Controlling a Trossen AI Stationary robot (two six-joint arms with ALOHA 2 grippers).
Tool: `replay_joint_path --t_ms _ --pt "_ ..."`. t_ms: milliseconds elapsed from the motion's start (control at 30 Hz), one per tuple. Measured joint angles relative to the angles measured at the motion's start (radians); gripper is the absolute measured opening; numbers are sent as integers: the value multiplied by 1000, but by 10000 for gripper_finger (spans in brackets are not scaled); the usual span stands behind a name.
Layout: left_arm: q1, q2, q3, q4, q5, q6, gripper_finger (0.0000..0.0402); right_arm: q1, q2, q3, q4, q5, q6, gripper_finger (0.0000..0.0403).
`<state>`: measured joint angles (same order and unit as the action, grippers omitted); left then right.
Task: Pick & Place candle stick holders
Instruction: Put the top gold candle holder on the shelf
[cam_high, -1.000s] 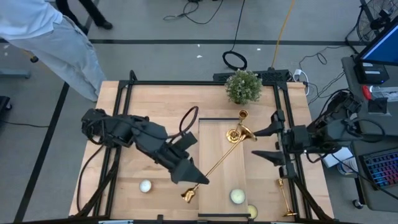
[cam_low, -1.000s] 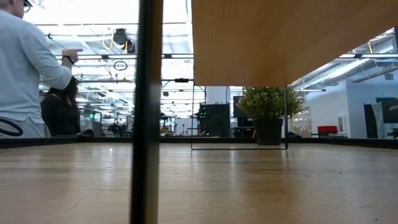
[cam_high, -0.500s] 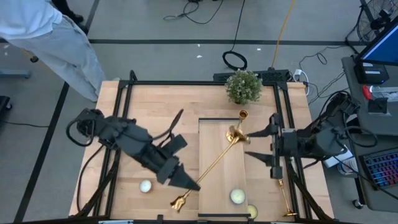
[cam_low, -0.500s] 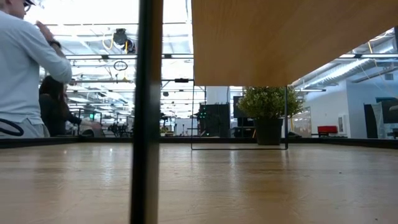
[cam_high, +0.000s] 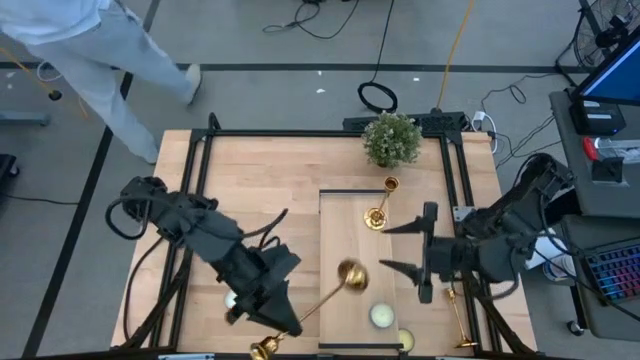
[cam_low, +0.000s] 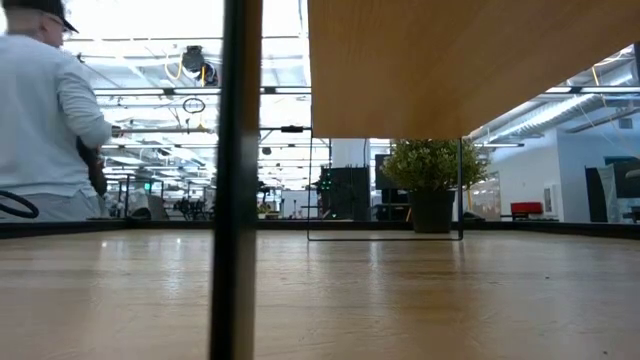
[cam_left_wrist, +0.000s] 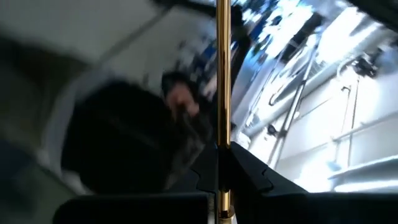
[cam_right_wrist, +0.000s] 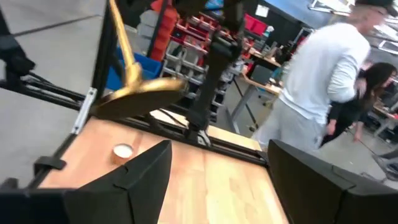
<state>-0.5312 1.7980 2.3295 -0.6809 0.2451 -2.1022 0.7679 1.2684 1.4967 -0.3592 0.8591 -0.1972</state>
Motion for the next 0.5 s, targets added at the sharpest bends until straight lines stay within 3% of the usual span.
replay_joint_path --t_ms 100,200,367,500 --pt "31 0 0 0 196 -151 15 21 22 0 32 -4 2 261" --pt "84 0 -1 -5 366 -202 15 27 47 0 89 -54 -4 259" --pt "214 1 -58 -4 530 -176 15 27 89 0 212 -104 3 260" --pt "291 1 -151 13 725 -128 15 27 114 0 228 -105 5 259"
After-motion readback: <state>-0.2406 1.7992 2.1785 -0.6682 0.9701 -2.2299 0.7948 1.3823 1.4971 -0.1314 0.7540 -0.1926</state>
